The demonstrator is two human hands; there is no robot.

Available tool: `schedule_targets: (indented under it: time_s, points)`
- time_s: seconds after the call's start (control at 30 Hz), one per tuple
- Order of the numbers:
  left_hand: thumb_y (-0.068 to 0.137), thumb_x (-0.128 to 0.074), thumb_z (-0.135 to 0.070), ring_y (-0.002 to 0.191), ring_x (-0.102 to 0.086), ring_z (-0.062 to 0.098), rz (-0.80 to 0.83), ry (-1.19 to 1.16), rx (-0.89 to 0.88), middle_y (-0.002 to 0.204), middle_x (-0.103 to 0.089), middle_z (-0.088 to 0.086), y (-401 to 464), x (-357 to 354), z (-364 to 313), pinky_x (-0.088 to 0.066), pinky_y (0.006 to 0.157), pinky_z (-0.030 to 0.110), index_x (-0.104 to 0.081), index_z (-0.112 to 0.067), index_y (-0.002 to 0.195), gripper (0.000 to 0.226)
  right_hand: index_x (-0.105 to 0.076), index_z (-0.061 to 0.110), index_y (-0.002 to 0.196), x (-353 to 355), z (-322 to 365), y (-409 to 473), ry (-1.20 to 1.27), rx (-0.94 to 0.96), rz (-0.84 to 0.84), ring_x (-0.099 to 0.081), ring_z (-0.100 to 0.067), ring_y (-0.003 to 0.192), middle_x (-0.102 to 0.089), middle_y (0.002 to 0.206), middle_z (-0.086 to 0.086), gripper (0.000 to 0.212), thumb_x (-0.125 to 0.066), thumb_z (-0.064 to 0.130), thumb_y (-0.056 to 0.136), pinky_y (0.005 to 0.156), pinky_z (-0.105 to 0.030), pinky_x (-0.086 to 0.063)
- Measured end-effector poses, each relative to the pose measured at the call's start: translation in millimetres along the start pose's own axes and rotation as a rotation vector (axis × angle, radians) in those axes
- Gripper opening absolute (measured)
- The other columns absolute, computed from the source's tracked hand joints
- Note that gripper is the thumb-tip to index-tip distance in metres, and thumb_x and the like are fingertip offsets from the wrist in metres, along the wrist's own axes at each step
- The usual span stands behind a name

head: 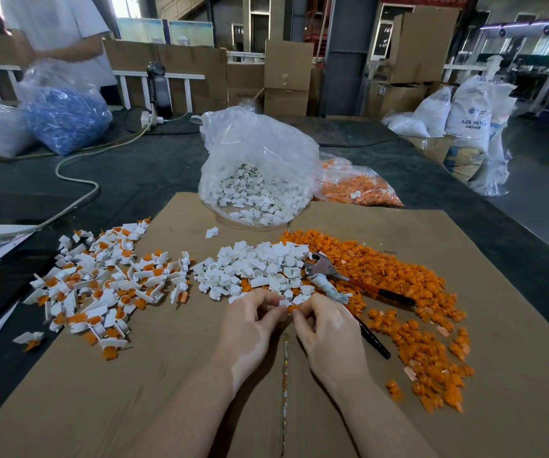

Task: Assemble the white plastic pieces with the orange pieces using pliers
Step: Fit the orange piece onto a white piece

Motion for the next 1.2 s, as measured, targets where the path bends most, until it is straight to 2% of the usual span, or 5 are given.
schedule_targets:
  time_s: [0.4,0.6,0.77,0.93,1.2]
  points:
    - [0.089,-0.058,-0.007,0.074,-0.063,0.021,-0.01,-0.142,0.082,0.08,-0.065,0.009,0,1,3,-0.05,0.077,0.033,-0.063,-0.013,0.09,0.008,-0.065,0.02,0.083,4,-6,1,0.241,-0.061,-0.005,-0.055,-0.006,0.072,-0.061,0.074,0.009,0.008,-0.072,0.023,0.08,0.064,-0.023,-0.046]
    - [0.088,-0.058,-0.003,0.063,-0.061,0.013,0.007,-0.175,0.076,0.072,-0.063,0.006,-1,1,1,-0.05,0.063,0.016,-0.063,-0.017,0.085,0.015,-0.069,0.016,0.106,5,3,2,0.229,0.045,0.007,-0.055,-0.01,0.083,-0.058,0.088,0.008,0.028,-0.073,0.011,0.079,0.077,-0.03,-0.049]
    - [0.088,-0.058,-0.003,0.059,-0.061,0.005,0.015,-0.134,0.051,0.074,-0.065,0.012,-2,1,-1,-0.047,0.058,0.012,-0.067,-0.006,0.094,0.01,-0.071,0.018,0.102,7,6,3,0.218,0.054,0.016,-0.054,-0.008,0.085,-0.057,0.087,0.007,0.022,-0.07,0.012,0.082,0.077,-0.024,-0.047]
    - [0.088,-0.06,-0.006,0.081,-0.065,0.032,-0.004,-0.136,0.05,0.082,-0.067,0.021,-2,2,-5,-0.051,0.078,0.04,-0.066,-0.018,0.083,0.014,-0.071,0.018,0.102,6,5,3,0.218,0.045,0.026,-0.053,-0.007,0.083,-0.056,0.087,0.008,0.02,-0.069,0.012,0.082,0.077,-0.025,-0.047]
    - [0.084,-0.067,-0.014,0.081,-0.062,0.034,-0.002,-0.115,0.048,0.083,-0.066,0.023,-1,3,-5,-0.049,0.074,0.037,-0.066,-0.005,0.095,0.014,-0.07,0.017,0.103,4,3,2,0.217,0.051,0.019,-0.054,-0.008,0.084,-0.057,0.088,0.008,0.022,-0.071,0.013,0.081,0.078,-0.028,-0.049]
Point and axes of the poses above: each hand's wrist, its own y-axis towards the middle knuckle, its own x-axis out of the back of the hand, z = x × y, the point moved 7 cm from there along y, towards the middle knuckle
